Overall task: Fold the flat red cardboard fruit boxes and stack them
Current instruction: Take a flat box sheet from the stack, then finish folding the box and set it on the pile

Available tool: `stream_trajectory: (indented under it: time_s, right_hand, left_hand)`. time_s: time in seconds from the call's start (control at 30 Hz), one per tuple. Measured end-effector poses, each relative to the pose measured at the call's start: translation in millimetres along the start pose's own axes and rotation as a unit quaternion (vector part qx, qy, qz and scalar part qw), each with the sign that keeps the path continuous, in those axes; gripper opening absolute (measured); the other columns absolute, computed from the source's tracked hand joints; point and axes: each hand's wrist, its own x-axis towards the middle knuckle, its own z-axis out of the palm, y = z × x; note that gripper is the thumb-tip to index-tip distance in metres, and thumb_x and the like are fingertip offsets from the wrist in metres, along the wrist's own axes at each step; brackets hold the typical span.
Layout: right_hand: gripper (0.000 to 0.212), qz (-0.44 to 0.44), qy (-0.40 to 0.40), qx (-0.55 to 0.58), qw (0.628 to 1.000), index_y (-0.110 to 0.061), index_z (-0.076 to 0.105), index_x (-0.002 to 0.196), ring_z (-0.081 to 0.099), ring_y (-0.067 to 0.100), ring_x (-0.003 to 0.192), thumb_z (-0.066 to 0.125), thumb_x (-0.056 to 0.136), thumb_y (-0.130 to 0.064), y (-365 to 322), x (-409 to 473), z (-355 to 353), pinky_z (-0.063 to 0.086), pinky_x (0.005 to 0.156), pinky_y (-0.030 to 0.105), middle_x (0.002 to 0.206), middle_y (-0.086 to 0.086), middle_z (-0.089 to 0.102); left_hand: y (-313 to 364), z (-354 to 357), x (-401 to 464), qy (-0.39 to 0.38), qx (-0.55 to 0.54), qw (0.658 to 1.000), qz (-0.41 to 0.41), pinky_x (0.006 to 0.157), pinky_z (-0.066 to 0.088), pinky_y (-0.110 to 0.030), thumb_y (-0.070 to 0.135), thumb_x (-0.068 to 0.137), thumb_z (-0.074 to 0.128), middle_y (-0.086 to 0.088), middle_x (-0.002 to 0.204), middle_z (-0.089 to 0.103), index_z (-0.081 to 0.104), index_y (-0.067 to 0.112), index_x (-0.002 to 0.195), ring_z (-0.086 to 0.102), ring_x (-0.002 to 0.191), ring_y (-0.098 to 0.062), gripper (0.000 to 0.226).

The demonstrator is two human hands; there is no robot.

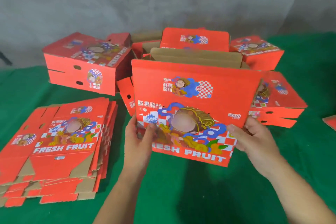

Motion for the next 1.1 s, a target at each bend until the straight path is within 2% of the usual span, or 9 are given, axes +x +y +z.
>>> stream_trajectory:
  time_s: [0.13,0.23,0.3,0.43,0.6,0.77,0.9,1.0,1.1]
  right_hand:
    - [0.03,-0.077,0.039,0.006,0.996,-0.022,0.075,0.104,0.073,0.023,0.087,0.082,0.08,-0.038,-64,70,0,0.06,0.072,0.04,0.103,0.01,0.078]
    - [0.016,-0.145,0.076,-0.012,0.986,-0.019,0.074,0.092,0.071,0.015,0.071,0.072,0.09,-0.034,-114,141,11,0.054,0.065,0.03,0.082,0.001,0.078]
    - [0.022,-0.175,0.09,-0.019,0.98,-0.027,0.068,0.114,0.067,0.004,0.064,0.069,0.093,-0.021,-149,190,22,0.053,0.061,0.024,0.079,-0.009,0.074]
    - [0.069,-0.206,0.018,-0.317,0.926,-0.028,0.046,0.151,0.053,0.013,0.131,0.071,0.089,-0.047,-164,243,47,0.04,0.11,0.029,0.144,0.003,0.054]
    - [0.087,-0.27,-0.02,-0.462,0.844,-0.047,0.027,0.157,0.001,0.042,0.155,0.076,0.086,-0.035,-100,230,70,0.007,0.124,0.047,0.17,0.002,-0.014]
    - [0.073,-0.396,0.066,-0.371,0.838,-0.024,0.041,0.148,0.035,0.03,0.133,0.069,0.081,-0.023,-70,213,92,0.025,0.117,0.029,0.137,0.005,0.032]
    - [0.093,-0.28,-0.089,-0.306,0.906,-0.053,0.01,0.158,0.065,0.015,0.097,0.063,0.085,-0.03,-80,215,109,0.053,0.092,0.042,0.135,-0.006,0.06]
    - [0.108,-0.212,-0.22,-0.258,0.917,-0.062,-0.01,0.153,0.058,0.018,0.132,0.065,0.091,-0.015,-85,218,122,0.051,0.104,0.039,0.166,0.0,0.033]
    - [0.091,-0.211,-0.265,-0.276,0.9,-0.049,0.011,0.16,0.043,0.003,0.143,0.064,0.094,-0.016,-75,210,137,0.044,0.11,0.021,0.163,0.001,0.036]
  left_hand:
    - [38,5,34,0.03,-0.003,0.994,0.102,0.084,0.058,-0.039,0.021,0.092,0.065,-0.002,0.117,0.072,0.059,0.028,0.128,0.07,0.098,-0.018,0.037]
    - [72,14,77,0.017,0.007,0.984,0.175,0.082,0.055,-0.028,0.029,0.09,0.066,0.011,0.114,0.071,0.061,0.037,0.118,0.067,0.097,-0.005,0.03]
    - [92,17,114,0.013,0.092,0.964,0.249,0.102,0.051,-0.032,0.034,0.091,0.071,0.009,0.135,0.062,0.056,0.037,0.13,0.059,0.126,-0.008,0.042]
    - [111,21,183,0.0,0.462,0.844,0.273,0.125,0.023,-0.043,0.046,0.079,0.087,-0.017,0.164,0.027,0.043,0.026,0.155,0.019,0.156,-0.033,0.09]
    - [92,38,178,0.092,0.375,0.882,0.27,0.117,0.037,-0.042,0.02,0.085,0.082,-0.019,0.142,0.041,0.055,0.015,0.145,0.044,0.135,-0.033,0.066]
    - [79,41,162,0.186,0.312,0.902,0.234,0.097,0.046,-0.041,0.031,0.077,0.089,0.001,0.114,0.045,0.058,0.016,0.115,0.053,0.107,-0.028,0.051]
    - [88,28,168,0.178,0.279,0.921,0.205,0.083,0.049,-0.043,0.026,0.087,0.081,0.002,0.097,0.062,0.061,0.021,0.115,0.06,0.09,-0.023,0.034]
    - [97,15,172,0.168,0.282,0.927,0.184,0.08,0.041,-0.027,0.012,0.098,0.062,0.002,0.115,0.072,0.052,0.016,0.146,0.063,0.096,-0.018,0.049]
    - [95,9,151,0.132,0.279,0.932,0.19,0.079,0.042,-0.024,0.018,0.098,0.061,0.008,0.13,0.067,0.042,0.023,0.153,0.063,0.087,-0.001,0.059]
